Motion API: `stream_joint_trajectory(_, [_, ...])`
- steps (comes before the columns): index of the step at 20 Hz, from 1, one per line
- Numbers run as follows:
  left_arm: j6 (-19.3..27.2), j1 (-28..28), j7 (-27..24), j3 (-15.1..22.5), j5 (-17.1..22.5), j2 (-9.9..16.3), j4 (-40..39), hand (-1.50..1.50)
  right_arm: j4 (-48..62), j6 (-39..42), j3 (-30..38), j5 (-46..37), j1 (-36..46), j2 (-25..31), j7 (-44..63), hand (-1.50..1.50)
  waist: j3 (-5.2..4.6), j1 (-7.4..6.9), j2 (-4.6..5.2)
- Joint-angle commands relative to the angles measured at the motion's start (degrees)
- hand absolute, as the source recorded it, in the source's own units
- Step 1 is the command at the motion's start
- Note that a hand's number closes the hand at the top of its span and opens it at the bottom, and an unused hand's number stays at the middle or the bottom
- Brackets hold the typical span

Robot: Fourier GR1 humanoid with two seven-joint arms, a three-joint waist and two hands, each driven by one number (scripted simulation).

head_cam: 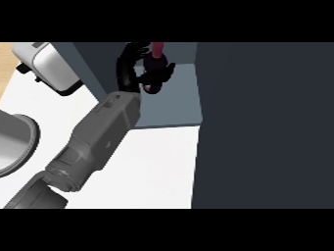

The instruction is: Pick up the wine, place it into the cabinet and close the cabinet

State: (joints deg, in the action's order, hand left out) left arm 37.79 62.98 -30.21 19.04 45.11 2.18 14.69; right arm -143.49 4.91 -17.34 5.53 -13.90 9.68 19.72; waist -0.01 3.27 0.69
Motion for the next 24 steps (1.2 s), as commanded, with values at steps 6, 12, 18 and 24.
stream_joint_trajectory(6, [1.7, 4.3, 2.8, 1.0, -3.9, 0.7, -7.7, -1.50, -9.0, 0.3, -1.1, 4.7, -2.0, -0.1, 4.0, -1.50, -0.02, 0.01, 0.08])
stream_joint_trajectory(12, [0.9, 3.0, 0.8, -0.2, -4.3, 3.3, -10.2, -1.50, -7.9, 1.4, -0.8, 4.1, -2.3, -0.1, 1.8, -1.50, -0.03, 0.65, 0.43])
stream_joint_trajectory(18, [0.1, 3.5, -1.0, -1.0, -4.7, 2.5, -9.4, -1.50, -9.5, 1.5, -1.3, 4.0, -5.4, -0.1, 1.4, -1.50, -0.04, 0.48, 0.20])
stream_joint_trajectory(24, [-6.6, 2.9, -3.8, -0.6, -6.3, 3.1, -7.5, -1.50, -9.1, 1.5, -0.9, 4.7, -3.0, -0.4, 2.4, -1.50, -0.05, -0.46, 0.05])
